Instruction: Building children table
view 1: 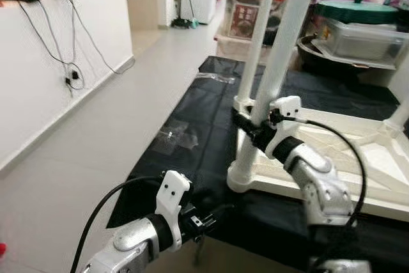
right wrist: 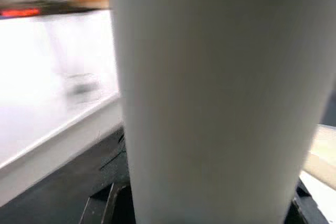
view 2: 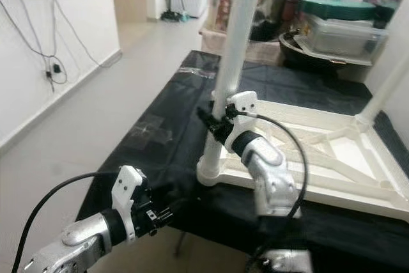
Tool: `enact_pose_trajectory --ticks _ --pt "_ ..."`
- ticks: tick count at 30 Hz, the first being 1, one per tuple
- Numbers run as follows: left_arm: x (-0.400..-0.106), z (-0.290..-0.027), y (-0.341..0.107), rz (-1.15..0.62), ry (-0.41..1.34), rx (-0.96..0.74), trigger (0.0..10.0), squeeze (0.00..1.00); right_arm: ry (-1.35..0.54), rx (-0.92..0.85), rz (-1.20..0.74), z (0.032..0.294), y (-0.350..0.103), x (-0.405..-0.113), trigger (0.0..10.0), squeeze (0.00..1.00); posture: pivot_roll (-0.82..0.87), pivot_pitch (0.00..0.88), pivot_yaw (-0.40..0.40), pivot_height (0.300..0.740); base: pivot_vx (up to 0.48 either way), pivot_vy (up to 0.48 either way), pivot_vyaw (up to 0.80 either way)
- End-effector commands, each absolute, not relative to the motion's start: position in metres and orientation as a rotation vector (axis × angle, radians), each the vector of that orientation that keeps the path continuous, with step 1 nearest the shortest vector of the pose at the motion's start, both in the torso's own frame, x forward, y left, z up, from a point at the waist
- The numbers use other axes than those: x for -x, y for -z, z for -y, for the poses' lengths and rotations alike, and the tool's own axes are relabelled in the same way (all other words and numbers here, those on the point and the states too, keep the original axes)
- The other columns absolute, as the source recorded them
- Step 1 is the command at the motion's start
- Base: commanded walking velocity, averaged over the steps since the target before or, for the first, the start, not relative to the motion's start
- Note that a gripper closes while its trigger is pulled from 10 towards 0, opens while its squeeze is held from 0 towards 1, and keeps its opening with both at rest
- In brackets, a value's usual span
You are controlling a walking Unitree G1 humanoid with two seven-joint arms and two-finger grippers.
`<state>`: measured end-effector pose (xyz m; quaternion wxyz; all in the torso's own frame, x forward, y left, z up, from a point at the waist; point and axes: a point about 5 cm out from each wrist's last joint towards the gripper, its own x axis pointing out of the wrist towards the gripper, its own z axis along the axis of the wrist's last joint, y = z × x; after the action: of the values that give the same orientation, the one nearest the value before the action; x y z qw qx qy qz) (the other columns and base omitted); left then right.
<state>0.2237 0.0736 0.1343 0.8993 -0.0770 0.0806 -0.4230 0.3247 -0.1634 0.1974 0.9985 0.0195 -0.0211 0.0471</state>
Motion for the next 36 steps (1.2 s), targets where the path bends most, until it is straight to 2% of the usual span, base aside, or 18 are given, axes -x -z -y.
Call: enact_pose_trajectory --ticks 1,2,4,7,9,12,13,15,16,21,22,24,25,26,28,32,35,36 --pt "-0.225 -0.071 -0.131 -0.170 0.887 0.153 10.0 0.00 0.284 -0.031 -0.033 0.206 -0.184 -0.312 0.0 0.00 0.19 0.000 -0.048 0.740 0.000 0.000 0.00" --pt "-0.225 -0.071 -0.131 -0.170 0.887 0.153 10.0 0.00 0.284 -0.031 -0.033 0.206 -0.184 -0.312 0.0 0.00 0.19 0.000 -0.048 0.740 0.000 0.000 0.00" --pt "-0.226 -0.070 -0.130 -0.167 0.888 0.151 10.0 0.00 0.477 -0.138 -0.016 0.192 -0.184 -0.314 0.0 0.00 0.20 0.000 -0.063 0.740 0.000 0.000 0.00" --pt "-0.226 -0.070 -0.130 -0.166 0.885 0.149 10.0 0.00 0.511 -0.175 -0.008 0.182 -0.185 -0.318 0.0 0.00 0.21 0.000 -0.065 0.740 0.000 0.000 0.00" --pt "-0.226 -0.069 -0.129 -0.165 0.879 0.151 10.0 0.00 0.532 -0.237 -0.007 0.165 -0.187 -0.327 0.0 0.00 0.21 0.000 -0.074 0.740 0.000 0.000 0.00" --pt "-0.226 -0.068 -0.129 -0.164 0.879 0.152 10.0 0.00 0.499 -0.272 -0.004 0.154 -0.188 -0.333 0.0 0.00 0.21 0.000 -0.075 0.740 0.000 0.000 0.00" --pt "-0.225 -0.067 -0.128 -0.164 0.880 0.153 10.0 0.00 0.473 -0.272 0.003 0.146 -0.191 -0.335 10.0 0.00 0.20 0.000 -0.077 0.740 0.000 0.000 0.00" --pt "-0.225 -0.067 -0.128 -0.163 0.882 0.153 10.0 0.00 0.447 -0.274 0.014 0.142 -0.194 -0.336 10.0 0.00 0.20 0.000 -0.077 0.740 0.000 0.000 0.00" --pt "-0.225 -0.066 -0.128 -0.162 0.886 0.154 10.0 0.00 0.407 -0.268 0.022 0.138 -0.196 -0.337 10.0 1.00 0.20 0.000 -0.077 0.740 0.000 0.000 0.00" --pt "-0.224 -0.065 -0.127 -0.163 0.893 0.157 10.0 0.00 0.346 -0.241 0.064 0.139 -0.198 -0.336 10.0 1.00 0.19 0.000 -0.077 0.740 0.000 0.000 0.00" --pt "-0.224 -0.065 -0.127 -0.163 0.896 0.157 10.0 0.00 0.309 -0.232 0.080 0.143 -0.197 -0.336 10.0 0.00 0.19 0.000 -0.076 0.740 0.000 0.000 0.00" --pt "-0.223 -0.064 -0.127 -0.163 0.898 0.159 10.0 0.00 0.298 -0.200 0.105 0.153 -0.196 -0.335 10.0 0.00 0.19 0.000 -0.078 0.740 0.000 0.000 0.00" --pt "-0.222 -0.063 -0.127 -0.164 0.902 0.162 10.0 0.00 0.158 -0.185 0.153 0.171 -0.196 -0.339 10.0 0.00 0.18 0.000 -0.076 0.740 0.000 0.000 0.00" --pt "-0.221 -0.063 -0.127 -0.164 0.904 0.164 10.0 0.00 0.104 -0.180 0.167 0.176 -0.197 -0.341 10.0 0.00 0.18 0.000 -0.076 0.740 0.000 0.000 0.00" --pt "-0.221 -0.063 -0.127 -0.164 0.904 0.164 10.0 0.00 0.104 -0.180 0.167 0.176 -0.197 -0.341 10.0 0.00 0.18 0.000 -0.076 0.740 0.000 0.000 0.00" --pt "-0.219 -0.061 -0.128 -0.165 0.911 0.166 10.0 0.00 -0.055 -0.149 0.164 0.182 -0.199 -0.346 10.0 0.00 0.17 0.000 -0.079 0.740 0.000 0.000 0.00" --pt "-0.216 -0.061 -0.129 -0.165 0.916 0.170 10.0 0.00 -0.238 -0.115 0.138 0.185 -0.203 -0.351 10.0 0.00 0.18 0.005 -0.084 0.740 0.000 0.000 0.00" --pt "-0.215 -0.061 -0.129 -0.165 0.917 0.172 10.0 0.00 -0.353 -0.091 0.122 0.184 -0.206 -0.353 10.0 0.00 0.18 0.013 -0.085 0.740 0.000 0.000 0.00"
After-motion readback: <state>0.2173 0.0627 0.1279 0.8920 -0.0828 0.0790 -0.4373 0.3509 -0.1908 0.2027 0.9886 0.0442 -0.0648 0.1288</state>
